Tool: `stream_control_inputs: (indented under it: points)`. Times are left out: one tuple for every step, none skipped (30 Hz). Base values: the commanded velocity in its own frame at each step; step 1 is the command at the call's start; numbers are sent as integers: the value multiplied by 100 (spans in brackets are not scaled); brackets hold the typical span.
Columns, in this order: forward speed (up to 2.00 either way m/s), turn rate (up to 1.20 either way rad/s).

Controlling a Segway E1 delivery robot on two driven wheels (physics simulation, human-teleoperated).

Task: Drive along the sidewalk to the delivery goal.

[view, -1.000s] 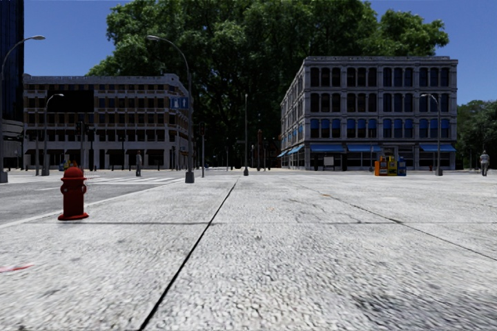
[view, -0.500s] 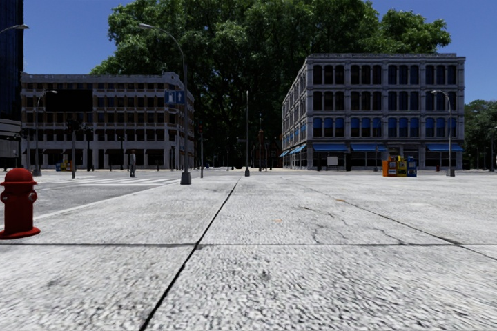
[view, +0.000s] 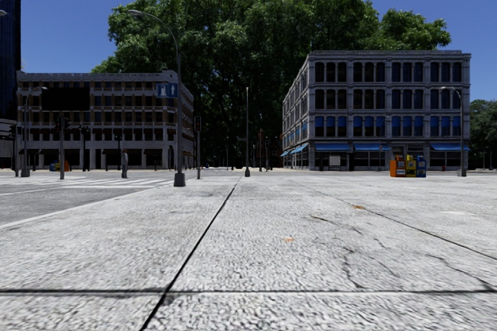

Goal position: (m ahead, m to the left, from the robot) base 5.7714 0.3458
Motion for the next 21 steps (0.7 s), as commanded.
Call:
stream_control_inputs:
  points:
    - [198, 14]
    - [198, 25]
    - [198, 29]
    - [198, 29]
    - [198, 31]
    - [198, 31]
    - [198, 31]
    - [198, 31]
    - [198, 31]
    - [198, 31]
    - [198, 31]
    - [198, 31]
    - [198, 31]
    - [198, 31]
    - [198, 26]
    - [198, 26]
    - [198, 13]
    - [198, 0]
    - [198, 0]
    - [198, 0]
    - [198, 0]
